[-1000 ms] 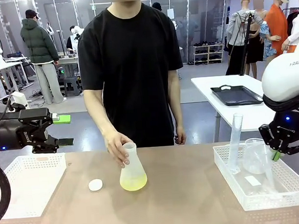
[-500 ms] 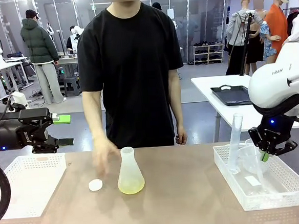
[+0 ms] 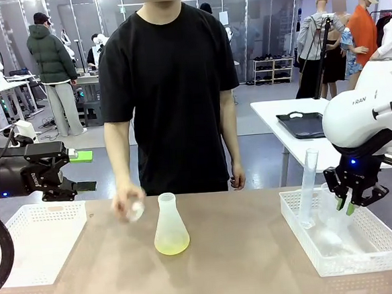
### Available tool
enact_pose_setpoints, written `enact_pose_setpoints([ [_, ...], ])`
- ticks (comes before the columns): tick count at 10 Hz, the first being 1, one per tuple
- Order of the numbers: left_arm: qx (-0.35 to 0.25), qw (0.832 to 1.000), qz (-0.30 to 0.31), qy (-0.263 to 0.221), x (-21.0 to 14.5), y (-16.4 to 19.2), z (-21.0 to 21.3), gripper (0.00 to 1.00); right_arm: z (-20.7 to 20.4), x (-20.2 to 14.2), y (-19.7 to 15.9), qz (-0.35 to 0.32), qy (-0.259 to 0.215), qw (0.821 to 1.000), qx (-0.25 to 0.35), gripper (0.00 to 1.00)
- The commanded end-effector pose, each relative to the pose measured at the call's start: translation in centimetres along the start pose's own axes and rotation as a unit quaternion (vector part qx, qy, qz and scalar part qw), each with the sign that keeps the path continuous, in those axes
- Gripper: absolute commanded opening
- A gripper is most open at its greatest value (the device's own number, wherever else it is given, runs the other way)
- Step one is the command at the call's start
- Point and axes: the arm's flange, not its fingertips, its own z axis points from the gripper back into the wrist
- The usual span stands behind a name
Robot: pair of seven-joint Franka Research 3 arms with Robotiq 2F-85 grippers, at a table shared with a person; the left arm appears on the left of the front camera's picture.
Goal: Prepare the solutions needed for the experiment.
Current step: Once the solution is in the Big flask , pick up the Plastic Funnel and place it back into the right Organizing basket.
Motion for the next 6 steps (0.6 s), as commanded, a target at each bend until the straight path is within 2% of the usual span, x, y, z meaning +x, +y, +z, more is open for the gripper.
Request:
enact_pose_setpoints([
  [1,-0.011,1.0,0.01,-0.009,-0.01,-0.29,-0.25,1.0,-0.13,-0.09,0.56,-0.024,-0.015,1.0,0.01,0.37],
  [2,-0.011,1.0,0.01,-0.009,-0.01,-0.29,-0.25,1.0,0.01,-0.14,0.45,-0.024,-0.019,0.999,0.011,0.46],
  [4,-0.011,1.0,0.01,-0.009,-0.01,-0.29,-0.25,1.0,0.14,-0.28,0.39,-0.025,-0.023,0.999,0.008,0.46],
  [6,-0.011,1.0,0.01,-0.009,-0.01,-0.29,-0.25,1.0,0.26,0.13,0.1,-0.005,-0.005,1.0,0.008,0.46],
])
